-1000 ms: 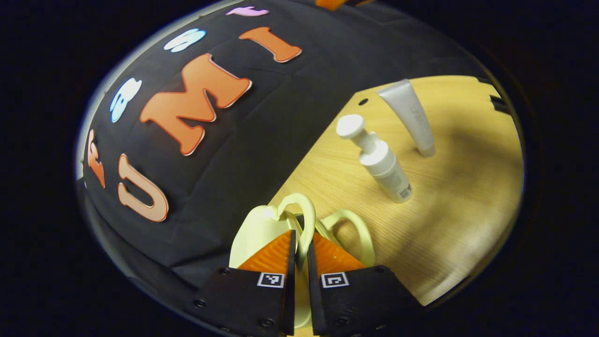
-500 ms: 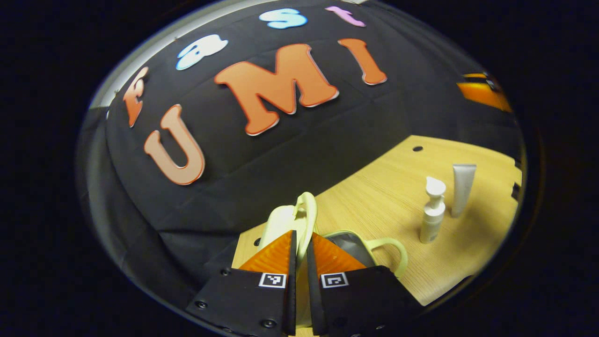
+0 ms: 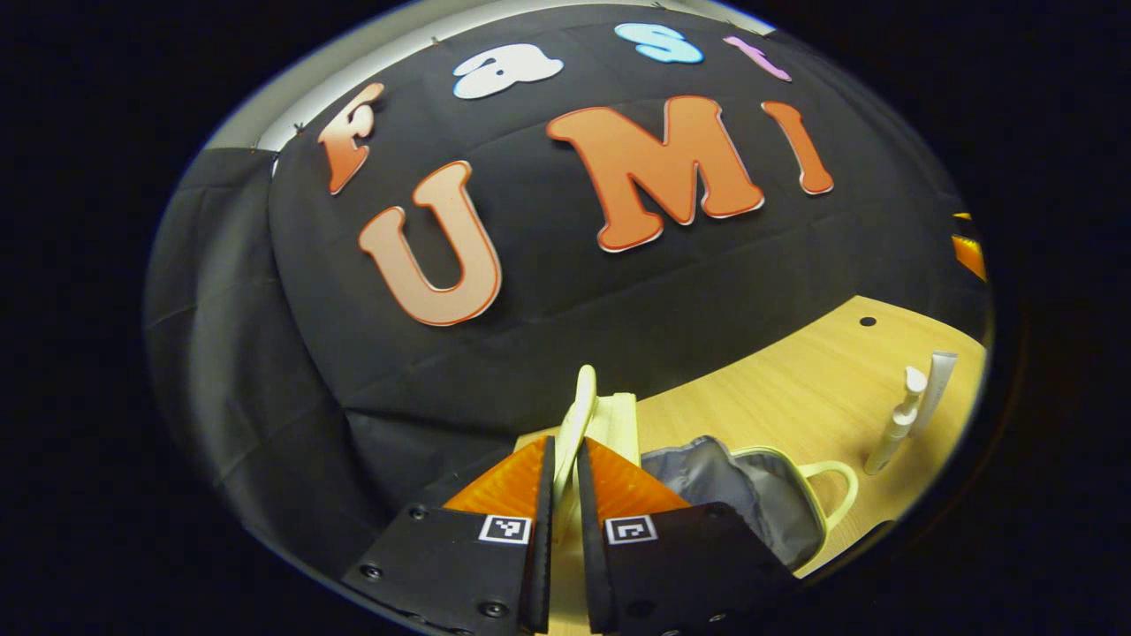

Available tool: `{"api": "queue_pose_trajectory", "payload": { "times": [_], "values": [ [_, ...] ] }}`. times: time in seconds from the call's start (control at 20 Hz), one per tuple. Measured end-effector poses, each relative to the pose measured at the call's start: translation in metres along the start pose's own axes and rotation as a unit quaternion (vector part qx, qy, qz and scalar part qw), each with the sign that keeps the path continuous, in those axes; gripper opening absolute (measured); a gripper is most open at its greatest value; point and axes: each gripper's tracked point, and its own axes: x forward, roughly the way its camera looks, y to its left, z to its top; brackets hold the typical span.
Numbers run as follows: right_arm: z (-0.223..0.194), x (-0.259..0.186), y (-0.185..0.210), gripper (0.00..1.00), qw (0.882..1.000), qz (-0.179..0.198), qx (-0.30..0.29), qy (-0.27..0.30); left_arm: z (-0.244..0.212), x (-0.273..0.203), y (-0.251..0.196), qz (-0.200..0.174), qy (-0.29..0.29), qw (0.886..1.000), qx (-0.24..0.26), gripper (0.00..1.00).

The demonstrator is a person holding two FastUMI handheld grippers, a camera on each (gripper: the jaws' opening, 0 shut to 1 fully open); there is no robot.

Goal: First open the suitcase, pack the skin care products into it, and then close the suitcase.

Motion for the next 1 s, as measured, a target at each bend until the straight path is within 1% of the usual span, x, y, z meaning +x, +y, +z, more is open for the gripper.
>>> {"api": "queue_pose_trajectory", "payload": {
  "times": [0.2,0.3,0.45,0.65,0.75,0.8,0.85,0.9,0.95,1.0],
  "values": [
    [0.001,0.003,0.015,0.96,1.0,-0.003,0.0,0.005,-0.029,0.019,0.054,0.024,0.018,0.999,-0.034,0.17],
    [0.0,0.003,0.023,0.96,1.0,-0.007,0.003,0.008,-0.046,0.032,0.081,0.033,0.031,0.998,-0.041,0.17],
    [-0.001,0.003,0.032,0.96,1.0,-0.019,0.006,0.013,-0.076,0.047,0.109,0.037,0.046,0.996,-0.062,0.17],
    [-0.002,0.003,0.045,0.96,0.999,-0.032,0.004,0.021,-0.137,0.075,0.153,0.052,0.089,0.99,-0.096,0.17],
    [0.0,0.003,0.053,0.96,0.999,-0.037,0.0,0.022,-0.183,0.091,0.17,0.058,0.122,0.985,-0.109,0.17],
    [0.002,0.003,0.056,0.96,0.999,-0.04,-0.004,0.022,-0.195,0.093,0.182,0.076,0.124,0.983,-0.116,0.17],
    [0.002,0.002,0.059,0.96,0.999,-0.041,-0.007,0.022,-0.223,0.11,0.189,0.082,0.156,0.978,-0.116,0.01],
    [0.002,0.001,0.062,0.96,0.999,-0.041,-0.01,0.023,-0.245,0.117,0.192,0.096,0.194,0.97,-0.113,0.01],
    [0.003,-0.001,0.064,0.96,0.999,-0.042,-0.014,0.024,-0.258,0.123,0.189,0.096,0.207,0.965,-0.131,0.01],
    [0.003,-0.002,0.066,0.96,0.999,-0.044,-0.017,0.025,-0.258,0.119,0.186,0.096,0.206,0.962,-0.149,0.01]
  ]
}}
